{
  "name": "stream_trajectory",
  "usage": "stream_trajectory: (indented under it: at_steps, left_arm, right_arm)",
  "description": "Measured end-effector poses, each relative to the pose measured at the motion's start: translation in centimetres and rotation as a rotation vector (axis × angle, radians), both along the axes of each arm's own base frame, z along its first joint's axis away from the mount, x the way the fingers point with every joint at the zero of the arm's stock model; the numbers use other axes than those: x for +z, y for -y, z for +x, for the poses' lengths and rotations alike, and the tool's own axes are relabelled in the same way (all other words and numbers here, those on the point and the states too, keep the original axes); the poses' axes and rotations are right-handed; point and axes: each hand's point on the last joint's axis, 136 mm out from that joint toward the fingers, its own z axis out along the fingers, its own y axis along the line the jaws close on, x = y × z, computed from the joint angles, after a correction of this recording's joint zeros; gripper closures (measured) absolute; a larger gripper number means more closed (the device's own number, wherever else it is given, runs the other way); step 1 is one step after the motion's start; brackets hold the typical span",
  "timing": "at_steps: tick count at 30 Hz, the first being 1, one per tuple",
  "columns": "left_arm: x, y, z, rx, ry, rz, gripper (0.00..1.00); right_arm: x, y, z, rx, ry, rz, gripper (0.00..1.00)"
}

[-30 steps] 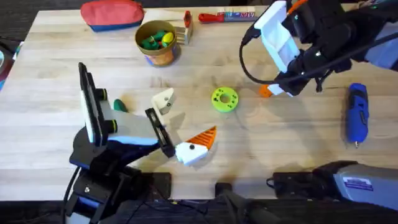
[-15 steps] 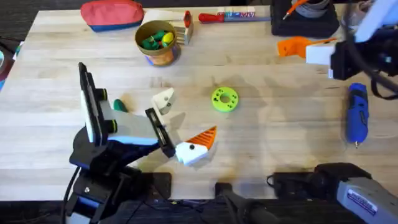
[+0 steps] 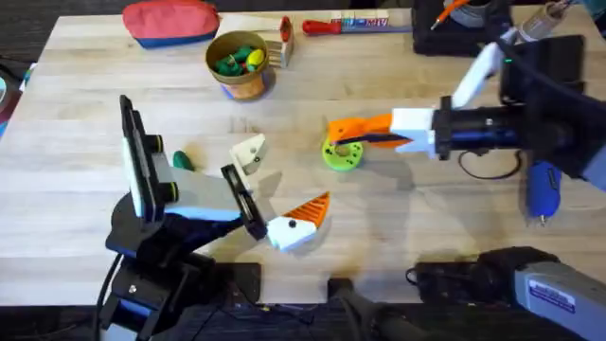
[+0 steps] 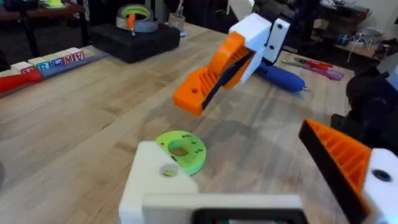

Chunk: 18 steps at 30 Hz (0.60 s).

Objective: Pick up the gripper from the table and insert it into the empty holder that is missing its gripper. Then pick up a screw, insert it into the mounting hole, and use the screwdriver to tighten it. Finally, clean up the table by picking up the vegetable and placing it into the bucket.

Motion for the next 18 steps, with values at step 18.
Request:
stream_trajectory:
  at_steps: [18]
  left_arm:
    - [0.0,0.0,0.0,0.0,0.0,0.0,0.014]
  right_arm:
    - [0.8,-8.8,-3.0,0.371,-0.202,0.28,0.998]
